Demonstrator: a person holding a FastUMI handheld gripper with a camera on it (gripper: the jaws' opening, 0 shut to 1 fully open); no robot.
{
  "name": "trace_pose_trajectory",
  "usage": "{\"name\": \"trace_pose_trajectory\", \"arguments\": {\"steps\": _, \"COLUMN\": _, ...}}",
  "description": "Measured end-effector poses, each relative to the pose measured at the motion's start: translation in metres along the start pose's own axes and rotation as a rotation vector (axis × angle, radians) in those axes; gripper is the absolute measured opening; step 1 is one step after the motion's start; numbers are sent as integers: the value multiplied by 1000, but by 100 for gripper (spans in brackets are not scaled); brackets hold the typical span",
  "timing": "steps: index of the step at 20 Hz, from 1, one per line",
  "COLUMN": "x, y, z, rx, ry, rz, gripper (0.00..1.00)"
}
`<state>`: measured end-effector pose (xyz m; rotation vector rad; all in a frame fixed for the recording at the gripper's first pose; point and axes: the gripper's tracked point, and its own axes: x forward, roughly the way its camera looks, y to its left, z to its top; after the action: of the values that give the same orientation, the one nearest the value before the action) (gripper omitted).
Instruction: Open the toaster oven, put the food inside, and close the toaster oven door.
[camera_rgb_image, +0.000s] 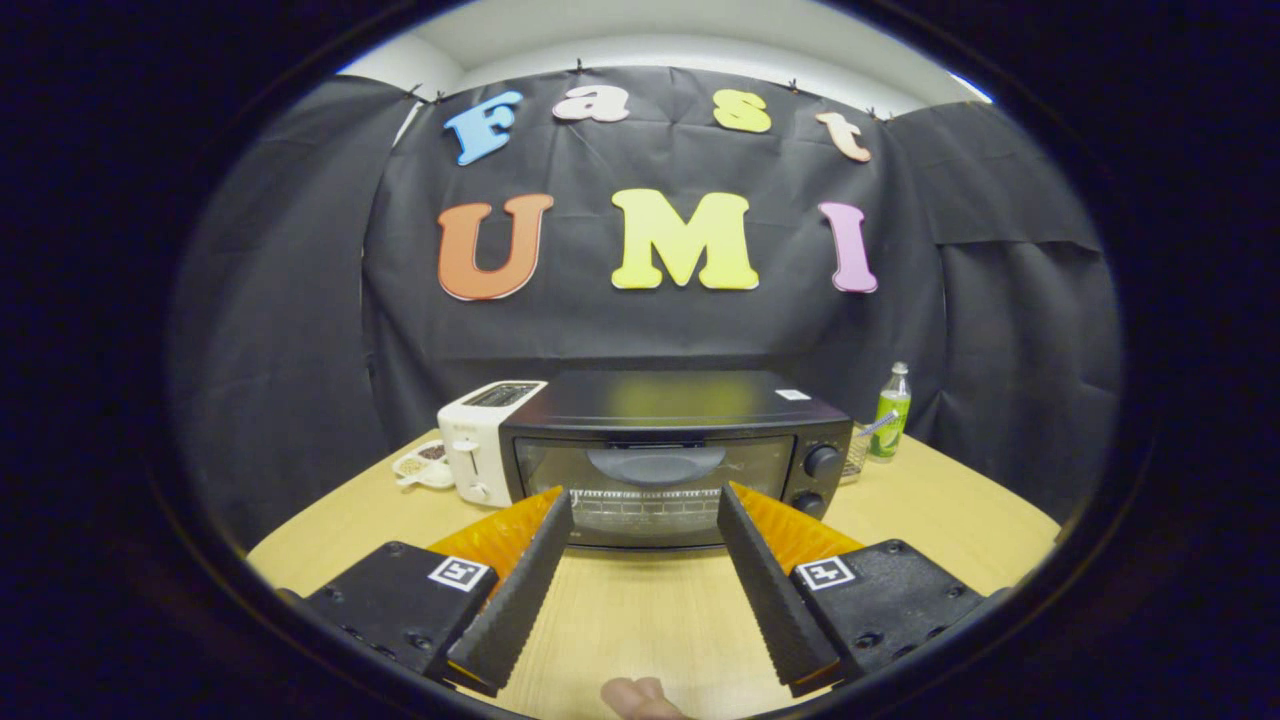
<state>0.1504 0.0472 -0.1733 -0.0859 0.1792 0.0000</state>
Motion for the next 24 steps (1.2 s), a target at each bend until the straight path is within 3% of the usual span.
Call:
{"name": "trace_pose_trajectory", "arguments": {"steps": 7, "x": -69, "y": -37, "z": 68, "rx": 5, "ry": -111, "rz": -31, "gripper": 96}}
{"name": "trace_pose_trajectory", "arguments": {"steps": 15, "x": -154, "y": -63, "z": 134, "rx": 0, "ry": -230, "rz": -10, "gripper": 96}}
{"name": "trace_pose_trajectory", "arguments": {"steps": 24, "x": -191, "y": -83, "z": 147, "rx": 58, "ry": -258, "rz": -29, "gripper": 96}}
